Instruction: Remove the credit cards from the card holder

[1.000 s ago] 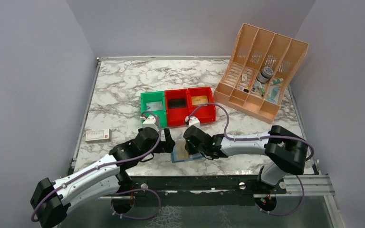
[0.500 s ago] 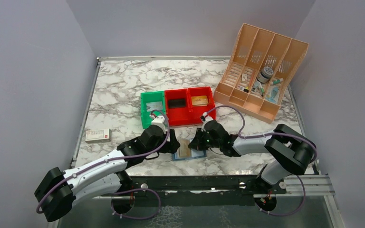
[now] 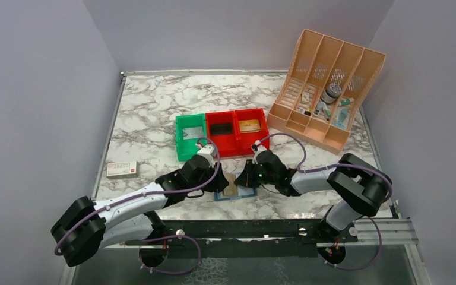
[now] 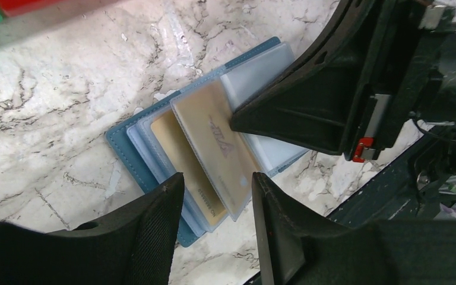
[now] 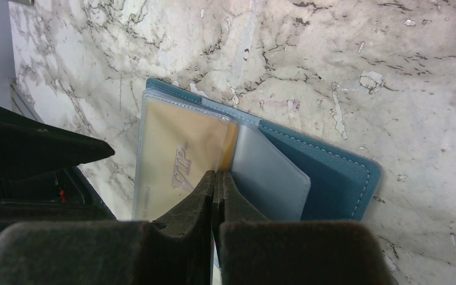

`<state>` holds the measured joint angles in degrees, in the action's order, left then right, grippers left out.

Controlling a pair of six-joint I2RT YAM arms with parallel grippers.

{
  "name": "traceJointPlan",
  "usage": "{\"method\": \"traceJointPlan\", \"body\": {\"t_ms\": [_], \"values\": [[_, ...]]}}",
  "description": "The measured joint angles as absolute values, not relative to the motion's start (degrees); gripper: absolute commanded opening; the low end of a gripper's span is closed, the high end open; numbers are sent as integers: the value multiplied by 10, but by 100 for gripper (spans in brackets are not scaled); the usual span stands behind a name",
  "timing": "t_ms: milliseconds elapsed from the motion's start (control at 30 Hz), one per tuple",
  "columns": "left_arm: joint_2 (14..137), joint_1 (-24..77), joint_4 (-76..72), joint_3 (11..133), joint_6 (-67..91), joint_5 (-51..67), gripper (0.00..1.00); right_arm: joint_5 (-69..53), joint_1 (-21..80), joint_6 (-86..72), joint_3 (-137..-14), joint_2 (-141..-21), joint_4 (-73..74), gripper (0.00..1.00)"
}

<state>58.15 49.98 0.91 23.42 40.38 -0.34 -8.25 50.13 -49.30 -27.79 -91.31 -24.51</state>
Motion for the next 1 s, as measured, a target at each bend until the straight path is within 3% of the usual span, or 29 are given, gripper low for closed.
{"method": "traceJointPlan", "body": {"t_ms": [600, 933, 1000], "values": [[671, 496, -50, 234, 404, 31, 36, -90, 499, -498, -278, -922, -261, 1], [688, 496, -76, 234, 409, 51, 39, -96, 498, -498, -278, -922, -261, 1], [686, 496, -77, 234, 410, 51, 39, -97, 498, -497, -278, -922, -261, 5]]}}
